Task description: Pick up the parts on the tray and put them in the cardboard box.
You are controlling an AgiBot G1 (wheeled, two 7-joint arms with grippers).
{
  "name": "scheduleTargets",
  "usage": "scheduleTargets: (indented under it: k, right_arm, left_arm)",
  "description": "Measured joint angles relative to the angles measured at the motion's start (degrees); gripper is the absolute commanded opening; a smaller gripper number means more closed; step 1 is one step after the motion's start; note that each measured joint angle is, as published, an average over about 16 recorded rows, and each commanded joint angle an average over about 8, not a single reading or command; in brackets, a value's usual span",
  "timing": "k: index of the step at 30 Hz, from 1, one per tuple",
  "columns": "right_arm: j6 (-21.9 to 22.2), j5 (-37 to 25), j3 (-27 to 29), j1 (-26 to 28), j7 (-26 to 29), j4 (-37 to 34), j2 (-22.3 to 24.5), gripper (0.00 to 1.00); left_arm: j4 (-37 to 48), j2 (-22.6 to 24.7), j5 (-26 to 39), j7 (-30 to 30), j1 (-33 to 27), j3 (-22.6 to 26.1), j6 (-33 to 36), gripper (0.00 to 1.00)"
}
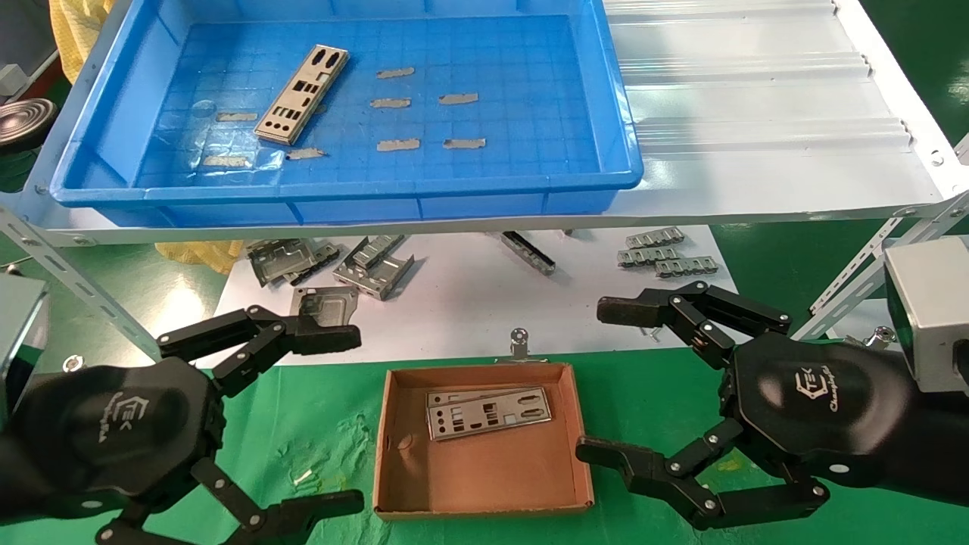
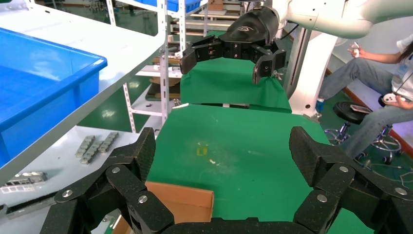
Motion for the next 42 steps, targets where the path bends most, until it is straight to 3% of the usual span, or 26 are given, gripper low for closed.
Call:
scheduleTargets:
  k: [42]
  right_arm:
    - [0.0, 0.0, 0.0, 0.0, 0.0, 0.0, 0.0, 1.0]
  left_arm:
    - [0.0, 0.0, 0.0, 0.0, 0.0, 0.0, 0.0, 1.0]
